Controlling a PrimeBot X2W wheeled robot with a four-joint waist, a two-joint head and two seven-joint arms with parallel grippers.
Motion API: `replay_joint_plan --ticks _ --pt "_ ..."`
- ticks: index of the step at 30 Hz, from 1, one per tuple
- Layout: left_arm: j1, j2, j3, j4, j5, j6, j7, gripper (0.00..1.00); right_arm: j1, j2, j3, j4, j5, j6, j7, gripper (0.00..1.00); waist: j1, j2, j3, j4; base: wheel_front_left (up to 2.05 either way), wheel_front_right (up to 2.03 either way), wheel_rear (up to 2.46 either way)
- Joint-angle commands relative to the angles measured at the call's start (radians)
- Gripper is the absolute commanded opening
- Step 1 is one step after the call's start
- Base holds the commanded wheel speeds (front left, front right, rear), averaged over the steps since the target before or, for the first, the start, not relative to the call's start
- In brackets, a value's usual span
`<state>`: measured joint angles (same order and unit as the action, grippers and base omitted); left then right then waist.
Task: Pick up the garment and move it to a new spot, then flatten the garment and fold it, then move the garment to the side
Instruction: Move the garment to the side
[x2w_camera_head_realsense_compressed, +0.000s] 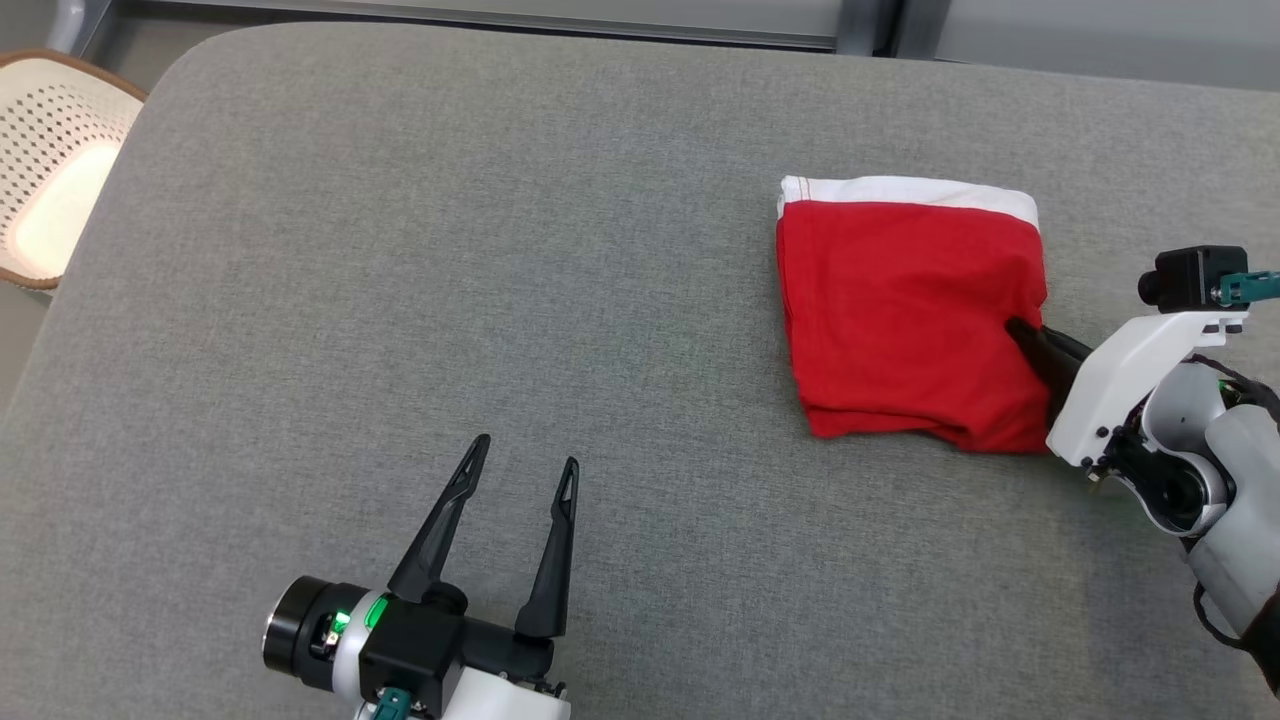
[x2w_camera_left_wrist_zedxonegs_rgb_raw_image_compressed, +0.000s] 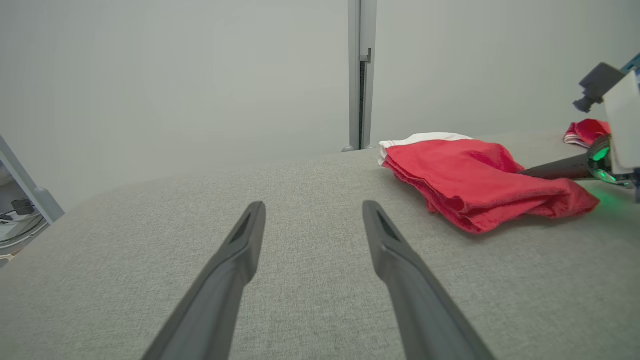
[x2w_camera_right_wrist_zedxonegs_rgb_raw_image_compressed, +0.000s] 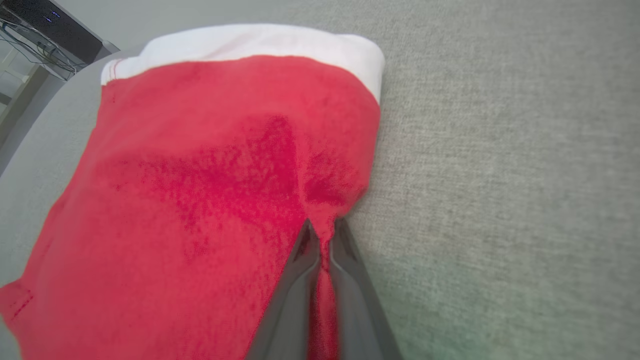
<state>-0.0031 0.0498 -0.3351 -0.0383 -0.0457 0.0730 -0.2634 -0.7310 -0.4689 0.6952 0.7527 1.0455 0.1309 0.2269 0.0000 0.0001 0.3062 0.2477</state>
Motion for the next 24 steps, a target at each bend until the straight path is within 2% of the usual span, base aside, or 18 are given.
replay_joint_plan --ticks 1,6,13,17,24 --pt "-0.008 0.002 0.006 0.002 -0.002 0.006 -0.001 1.00 0.001 -0.020 0.024 0.000 -0.016 -0.001 -0.020 0.00 0.0000 -0.0001 -0.007 -0.014 0.00 0.00 0.00" --pt "-0.002 0.003 0.015 0.003 0.009 -0.006 -0.001 1.00 -0.041 -0.086 0.082 -0.030 -0.051 -0.001 -0.079 0.00 0.0000 -0.0001 -0.019 -0.068 0.00 0.00 0.00" --pt "-0.018 0.003 0.026 -0.001 0.025 -0.023 -0.001 1.00 -0.106 -0.225 0.136 -0.073 -0.105 -0.001 -0.119 0.00 0.0000 -0.0001 -0.001 -0.151 0.00 0.00 0.00" --pt "-0.028 0.009 0.024 -0.001 0.036 -0.035 -0.001 1.00 -0.130 -0.301 0.138 -0.084 -0.114 -0.001 -0.117 0.00 0.0000 -0.0001 0.014 -0.184 0.00 0.00 0.00" --pt "-0.035 0.033 0.028 -0.004 0.047 -0.043 -0.001 1.00 -0.149 -0.397 0.111 -0.077 -0.128 -0.001 -0.114 0.00 0.0000 -0.0001 0.040 -0.220 0.00 0.00 0.00"
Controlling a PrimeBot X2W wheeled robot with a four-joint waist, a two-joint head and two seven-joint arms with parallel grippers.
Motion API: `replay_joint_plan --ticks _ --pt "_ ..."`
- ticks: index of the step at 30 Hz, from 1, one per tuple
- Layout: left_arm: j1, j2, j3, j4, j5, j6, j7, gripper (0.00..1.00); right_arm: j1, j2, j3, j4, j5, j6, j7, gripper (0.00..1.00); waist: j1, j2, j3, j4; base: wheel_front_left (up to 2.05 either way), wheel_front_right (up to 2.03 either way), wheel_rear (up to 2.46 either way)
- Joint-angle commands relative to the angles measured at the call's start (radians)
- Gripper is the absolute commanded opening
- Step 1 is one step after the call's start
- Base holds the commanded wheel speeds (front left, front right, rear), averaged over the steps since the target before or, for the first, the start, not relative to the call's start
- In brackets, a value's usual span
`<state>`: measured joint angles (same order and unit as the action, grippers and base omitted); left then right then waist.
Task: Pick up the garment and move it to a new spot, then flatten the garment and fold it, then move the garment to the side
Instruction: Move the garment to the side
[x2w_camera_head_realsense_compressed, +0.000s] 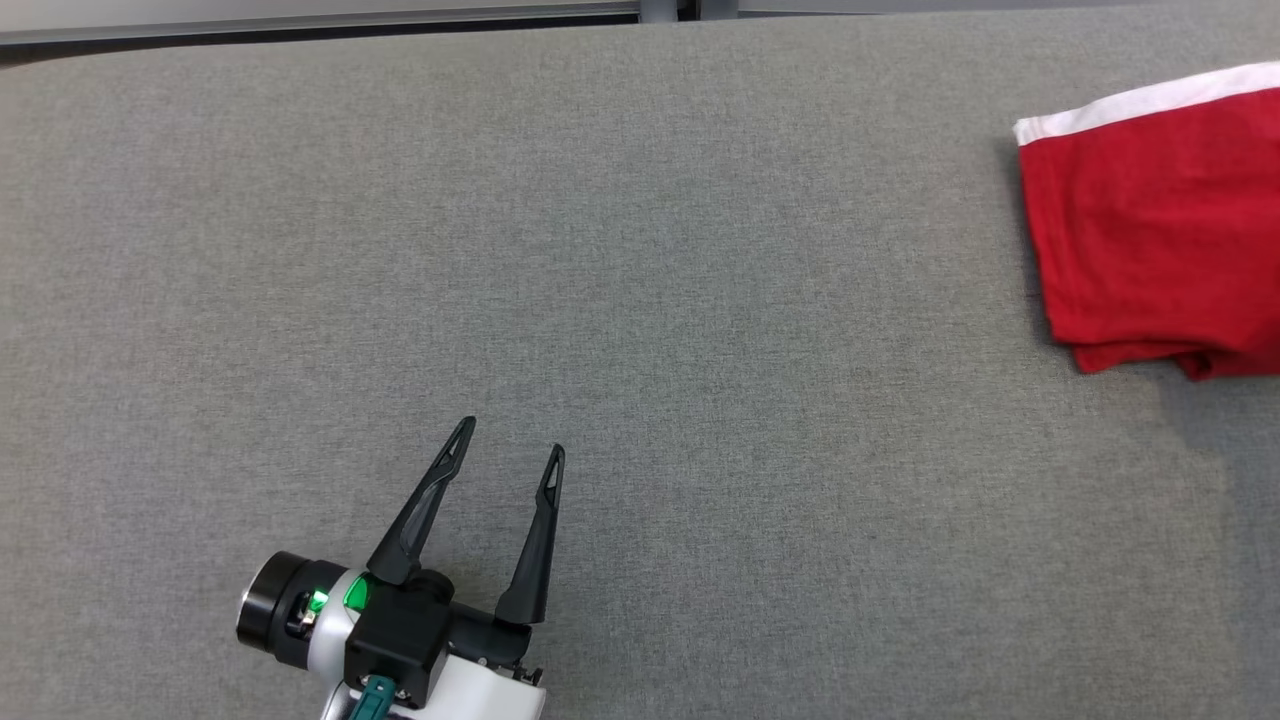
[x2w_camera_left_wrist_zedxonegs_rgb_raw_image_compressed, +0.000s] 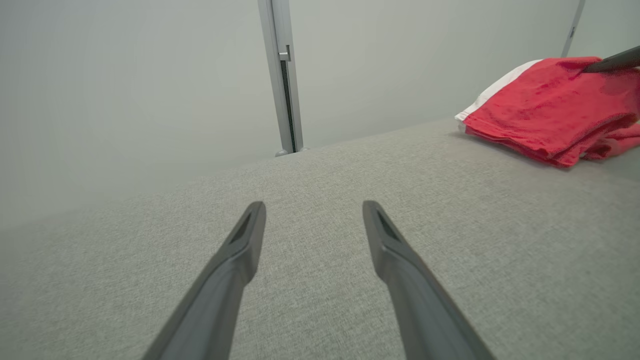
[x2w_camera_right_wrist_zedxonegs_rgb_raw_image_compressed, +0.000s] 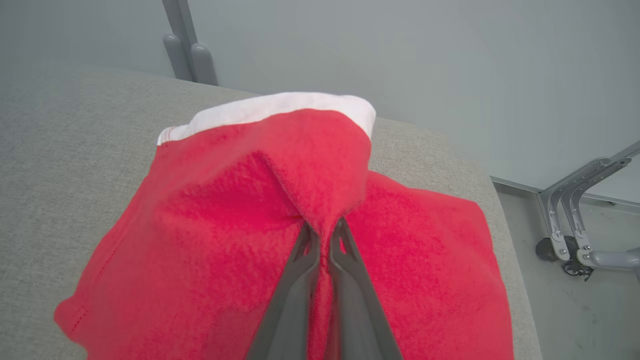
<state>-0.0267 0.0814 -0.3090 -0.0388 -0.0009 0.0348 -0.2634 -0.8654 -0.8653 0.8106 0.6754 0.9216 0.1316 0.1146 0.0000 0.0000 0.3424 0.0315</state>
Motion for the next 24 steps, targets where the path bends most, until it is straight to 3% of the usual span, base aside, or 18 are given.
replay_joint_plan --ticks 1,5,6,7,14,18,21,24 --pt "-0.013 0.005 0.003 -0.004 0.003 -0.006 -0.001 1.00 -0.017 -0.009 -0.009 0.005 -0.007 -0.002 -0.003 0.00 0.0000 0.0000 0.009 -0.007 0.00 0.00 0.00" --pt "-0.026 0.019 0.005 -0.007 0.008 -0.003 -0.001 1.00 -0.029 -0.022 -0.033 0.041 -0.027 -0.002 -0.021 0.00 0.0000 0.0000 0.032 -0.020 0.00 0.00 0.00" --pt "-0.030 0.020 0.002 -0.006 0.010 -0.005 -0.001 1.00 -0.033 -0.020 -0.043 0.061 -0.035 -0.002 -0.034 0.37 0.0000 0.0000 0.037 -0.021 0.00 0.00 0.00" --pt "-0.032 0.021 -0.002 -0.003 0.011 -0.006 -0.001 1.00 -0.029 -0.010 -0.049 0.082 -0.041 -0.002 -0.040 1.00 0.0000 0.0000 0.040 -0.020 0.00 0.00 0.00" --pt "-0.028 0.015 -0.009 0.019 -0.015 -0.002 -0.001 1.00 -0.035 0.050 -0.090 0.210 -0.176 -0.002 -0.217 1.00 0.0000 0.0000 0.004 -0.004 0.00 0.00 0.00" --pt "0.004 -0.007 0.031 0.030 -0.095 -0.001 -0.001 1.00 -0.001 0.158 -0.137 0.253 -0.270 -0.001 -0.360 1.00 0.0000 0.0000 -0.062 0.005 0.00 0.00 0.00" --pt "0.024 -0.018 0.068 0.045 -0.134 0.008 -0.001 1.00 0.058 0.244 -0.186 0.212 -0.318 -0.002 -0.380 1.00 0.0000 0.0000 -0.115 0.009 0.00 0.00 0.00" --pt "0.041 -0.023 0.096 0.071 -0.148 0.020 -0.001 1.00 0.165 0.331 -0.324 0.064 -0.375 -0.002 -0.381 1.00 0.0000 0.0000 -0.162 0.015 0.00 0.00 0.00"
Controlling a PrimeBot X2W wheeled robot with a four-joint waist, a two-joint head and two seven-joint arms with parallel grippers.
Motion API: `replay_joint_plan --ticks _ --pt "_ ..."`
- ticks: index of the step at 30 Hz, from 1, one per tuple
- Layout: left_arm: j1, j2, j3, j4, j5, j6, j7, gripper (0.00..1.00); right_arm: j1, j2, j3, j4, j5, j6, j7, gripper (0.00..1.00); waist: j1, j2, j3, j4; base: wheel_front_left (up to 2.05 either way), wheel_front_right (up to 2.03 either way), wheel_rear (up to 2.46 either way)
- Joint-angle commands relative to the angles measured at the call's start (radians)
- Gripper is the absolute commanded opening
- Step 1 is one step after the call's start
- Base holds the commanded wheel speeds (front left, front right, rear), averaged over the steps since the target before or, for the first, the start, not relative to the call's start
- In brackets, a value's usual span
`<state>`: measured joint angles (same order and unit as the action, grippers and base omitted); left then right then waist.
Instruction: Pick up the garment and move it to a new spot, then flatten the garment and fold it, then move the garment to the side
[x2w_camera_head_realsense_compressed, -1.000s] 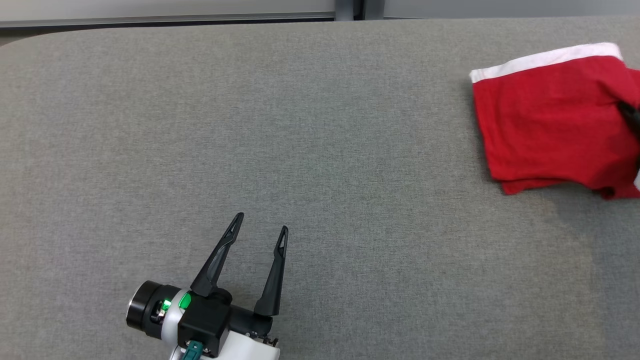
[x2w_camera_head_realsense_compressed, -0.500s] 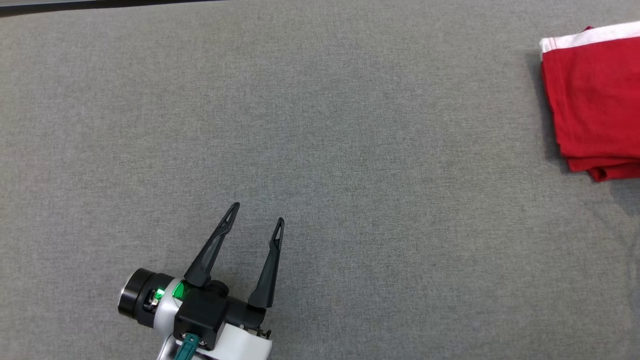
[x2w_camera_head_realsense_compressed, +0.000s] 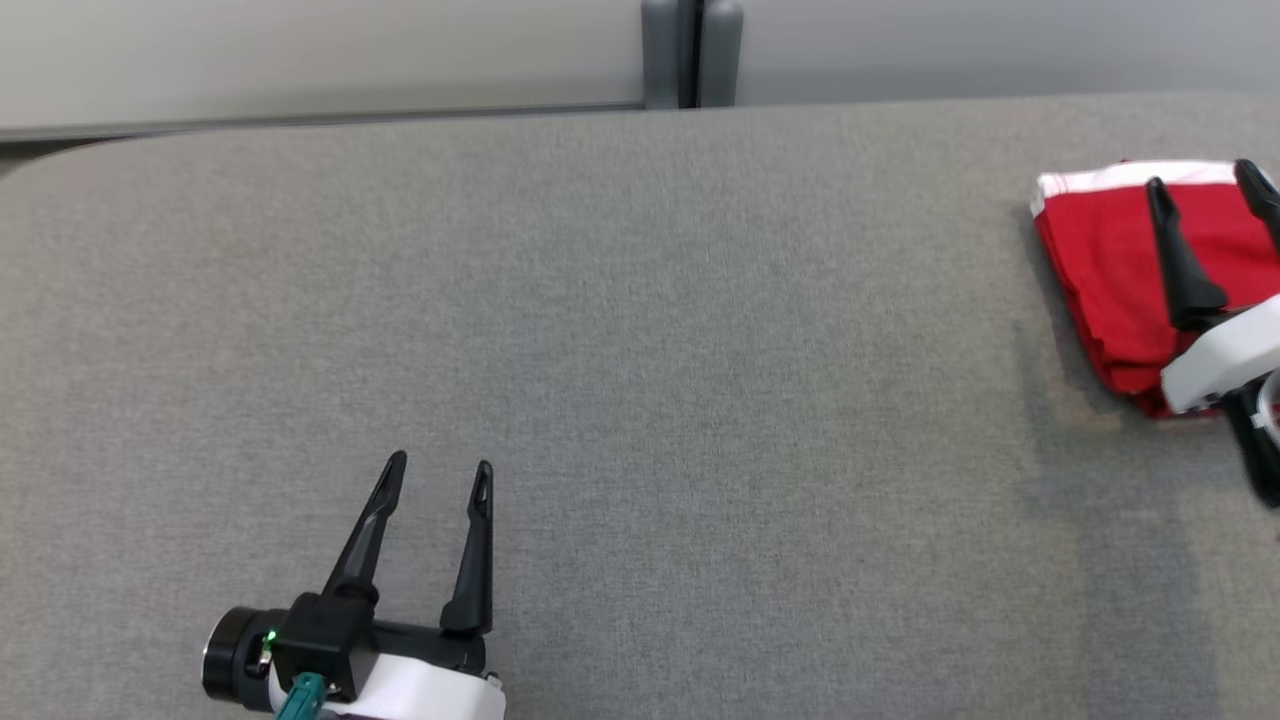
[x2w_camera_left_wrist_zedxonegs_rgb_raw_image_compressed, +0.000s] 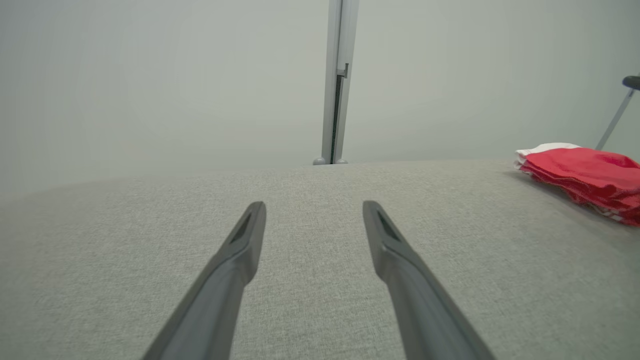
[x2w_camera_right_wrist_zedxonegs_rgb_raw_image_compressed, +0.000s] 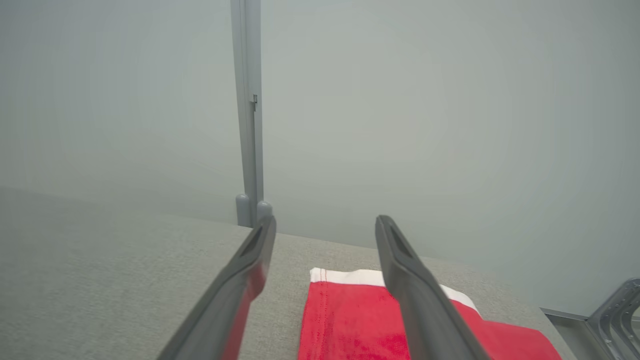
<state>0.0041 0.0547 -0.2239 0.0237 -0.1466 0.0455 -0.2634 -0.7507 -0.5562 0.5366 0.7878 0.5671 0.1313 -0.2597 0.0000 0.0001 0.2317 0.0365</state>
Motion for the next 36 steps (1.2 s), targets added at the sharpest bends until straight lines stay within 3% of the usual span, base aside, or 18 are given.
replay_joint_plan --ticks 1,6,7,11,14,21,25,26,29,36 --pt "0.013 0.002 0.016 0.013 -0.007 0.012 -0.001 1.00 0.111 0.058 -0.103 -0.096 -0.046 -0.001 -0.006 1.00 0.0000 -0.0001 -0.070 0.014 0.00 0.00 0.00" --pt "0.040 0.000 0.032 0.017 0.011 0.035 -0.001 1.00 0.395 0.246 -0.357 -0.390 -0.249 -0.001 -0.006 1.00 0.0000 -0.0001 -0.143 0.034 0.00 0.00 0.00" --pt "0.040 0.000 0.032 0.017 0.011 0.035 -0.001 1.00 0.395 0.246 -0.357 -0.390 -0.249 -0.001 -0.006 1.00 0.0000 -0.0001 -0.143 0.034 0.00 0.00 0.00" --pt "0.062 -0.002 0.027 0.005 0.035 0.044 -0.001 1.00 0.600 0.377 -0.412 -0.554 -0.378 -0.001 -0.006 1.00 0.0000 -0.0001 -0.187 0.044 0.00 0.00 0.00" --pt "0.089 -0.002 0.024 -0.008 0.070 0.040 -0.001 1.00 0.710 0.437 -0.445 -0.597 -0.415 -0.001 -0.007 1.00 0.0000 -0.0001 -0.217 0.046 0.00 0.00 0.00" --pt "0.140 -0.002 0.051 -0.018 0.098 0.043 -0.001 1.00 0.820 0.490 -0.517 -0.634 -0.435 -0.001 -0.007 1.00 0.0000 -0.0001 -0.248 0.037 0.00 0.00 0.00" --pt "0.151 -0.002 0.064 -0.013 0.110 0.044 -0.001 1.00 0.833 0.497 -0.510 -0.634 -0.445 -0.001 -0.007 1.00 0.0000 -0.0001 -0.255 0.027 0.00 0.00 0.00" --pt "0.147 -0.005 0.060 -0.013 0.107 0.043 0.000 0.00 0.829 0.499 -0.510 -0.632 -0.444 0.000 -0.001 0.00 0.0000 -0.0001 -0.255 0.027 0.00 0.00 0.00" --pt "0.161 -0.007 0.054 0.011 0.106 0.043 0.001 0.00 0.839 0.505 -0.508 -0.607 -0.442 0.000 0.002 0.00 0.0000 -0.0001 -0.255 0.027 0.00 0.00 0.00" --pt "0.143 0.003 0.069 0.012 -0.058 0.029 0.024 0.00 0.822 0.501 -0.516 -0.605 -0.292 0.000 0.033 0.00 0.0000 -0.0001 -0.254 0.023 0.00 0.00 0.00"
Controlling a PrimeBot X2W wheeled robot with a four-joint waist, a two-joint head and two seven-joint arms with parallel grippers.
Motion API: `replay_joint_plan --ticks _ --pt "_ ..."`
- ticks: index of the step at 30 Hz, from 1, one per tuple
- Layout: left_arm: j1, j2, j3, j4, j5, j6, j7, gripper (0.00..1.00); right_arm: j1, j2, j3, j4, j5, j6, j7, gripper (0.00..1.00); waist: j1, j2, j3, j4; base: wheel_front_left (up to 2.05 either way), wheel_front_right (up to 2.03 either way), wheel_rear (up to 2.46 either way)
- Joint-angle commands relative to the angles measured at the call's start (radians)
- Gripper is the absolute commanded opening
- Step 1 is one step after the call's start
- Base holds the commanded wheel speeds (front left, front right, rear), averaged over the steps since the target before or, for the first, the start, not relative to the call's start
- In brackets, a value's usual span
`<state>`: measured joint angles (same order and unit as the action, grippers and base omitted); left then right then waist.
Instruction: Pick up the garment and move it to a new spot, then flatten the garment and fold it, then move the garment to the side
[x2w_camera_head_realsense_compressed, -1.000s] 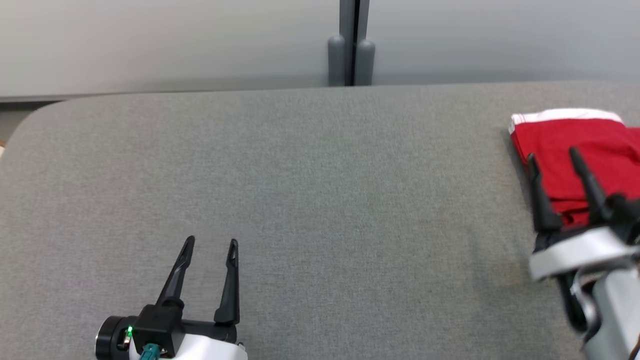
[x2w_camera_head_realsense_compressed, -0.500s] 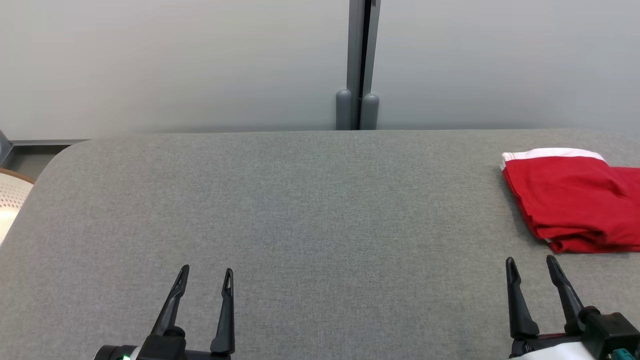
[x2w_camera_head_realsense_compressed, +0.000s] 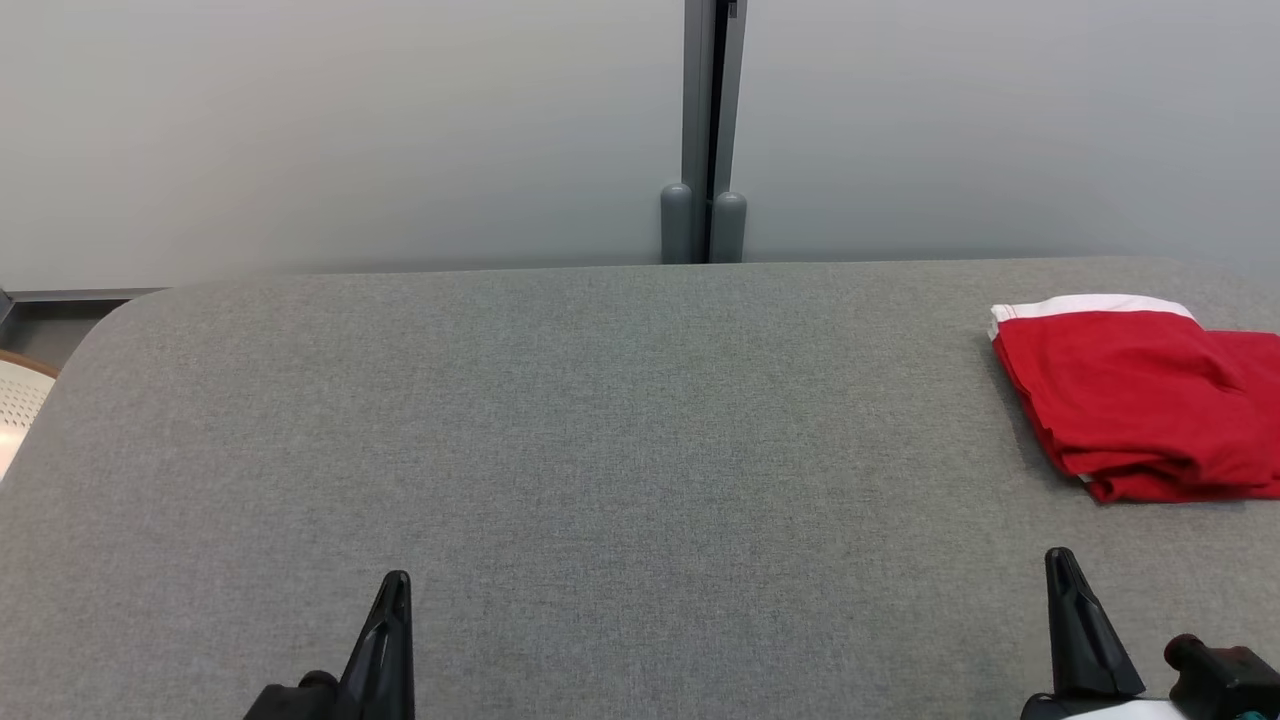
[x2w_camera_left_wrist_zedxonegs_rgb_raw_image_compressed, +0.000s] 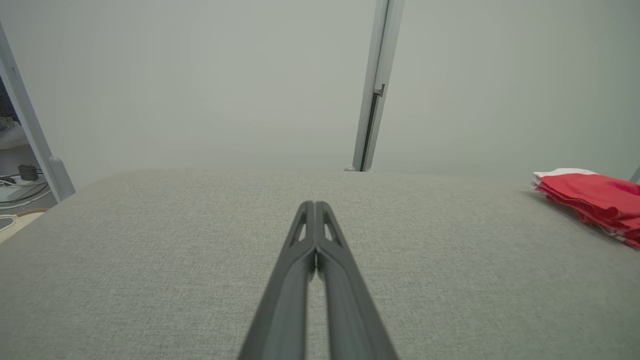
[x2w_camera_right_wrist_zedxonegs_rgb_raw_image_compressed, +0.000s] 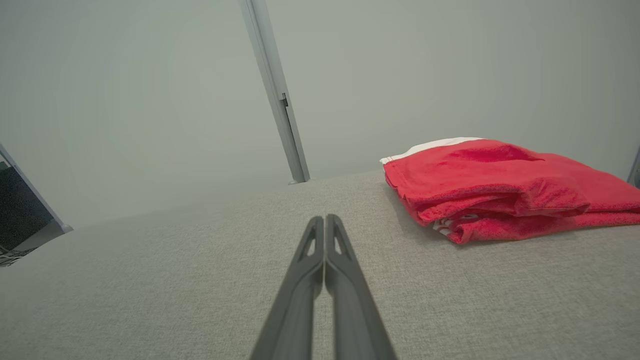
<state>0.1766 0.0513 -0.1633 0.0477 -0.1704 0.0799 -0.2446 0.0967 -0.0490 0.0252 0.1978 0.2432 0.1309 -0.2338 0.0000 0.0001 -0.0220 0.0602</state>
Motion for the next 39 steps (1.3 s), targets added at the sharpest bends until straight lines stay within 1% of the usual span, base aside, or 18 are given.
replay_joint_plan --ticks 1,14,16,18,39 --pt "-0.034 0.008 0.011 -0.008 -0.057 -0.009 0.009 0.00 -0.029 -0.007 -0.006 -0.013 0.052 0.000 0.011 0.00 0.0000 -0.0001 0.000 -0.001 0.00 0.00 0.00" --pt "-0.086 0.024 0.036 0.040 -0.323 -0.049 0.055 0.00 -0.063 -0.013 -0.021 -0.002 0.295 0.000 0.064 0.00 0.0000 -0.0001 0.003 -0.007 0.00 0.00 0.00" --pt "-0.090 0.024 0.038 0.043 -0.341 -0.052 0.058 0.00 -0.065 -0.014 -0.022 -0.001 0.312 0.000 0.068 0.00 0.0000 -0.0001 0.003 -0.008 0.00 0.00 0.00" --pt "-0.100 0.027 0.044 0.052 -0.396 -0.060 0.068 0.00 -0.072 -0.015 -0.026 0.000 0.362 0.000 0.079 0.00 0.0000 -0.0001 0.004 -0.009 0.00 0.00 0.00" --pt "-0.157 0.038 0.088 0.093 -0.725 -0.106 0.133 0.00 -0.113 -0.020 -0.049 0.013 0.667 0.000 0.151 0.00 0.0000 -0.0001 0.008 -0.020 0.00 0.00 0.00"
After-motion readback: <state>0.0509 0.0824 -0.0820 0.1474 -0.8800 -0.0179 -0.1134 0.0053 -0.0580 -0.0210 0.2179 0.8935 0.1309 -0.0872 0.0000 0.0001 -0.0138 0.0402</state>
